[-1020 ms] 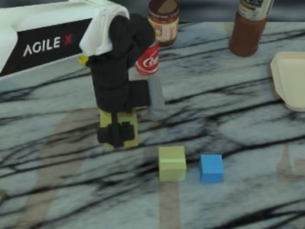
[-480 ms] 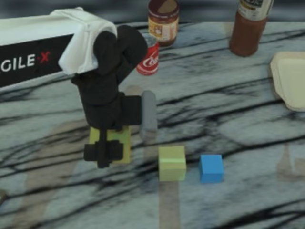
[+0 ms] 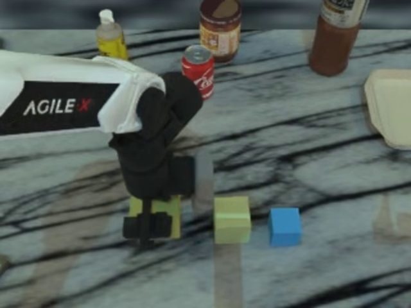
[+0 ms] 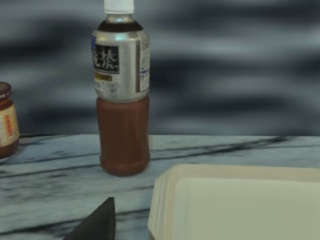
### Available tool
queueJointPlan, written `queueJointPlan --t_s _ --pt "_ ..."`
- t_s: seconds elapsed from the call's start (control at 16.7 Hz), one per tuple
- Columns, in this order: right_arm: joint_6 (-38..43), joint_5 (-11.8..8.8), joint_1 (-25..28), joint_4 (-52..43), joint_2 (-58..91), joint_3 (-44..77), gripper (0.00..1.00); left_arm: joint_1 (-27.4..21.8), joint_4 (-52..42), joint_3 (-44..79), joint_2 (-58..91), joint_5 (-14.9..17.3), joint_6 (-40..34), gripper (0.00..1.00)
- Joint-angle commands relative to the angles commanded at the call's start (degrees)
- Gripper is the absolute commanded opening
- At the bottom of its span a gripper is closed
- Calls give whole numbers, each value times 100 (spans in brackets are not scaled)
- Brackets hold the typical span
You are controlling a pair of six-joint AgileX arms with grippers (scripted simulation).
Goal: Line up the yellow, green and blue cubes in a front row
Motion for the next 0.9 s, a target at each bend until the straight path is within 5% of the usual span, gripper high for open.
queueJointPlan --t_s 0.36,0.9 --pt "0 0 0 0 0 0 100 -4 266 -142 96 1 -14 0" --pt "0 0 0 0 0 0 100 -4 266 -142 96 1 -14 68"
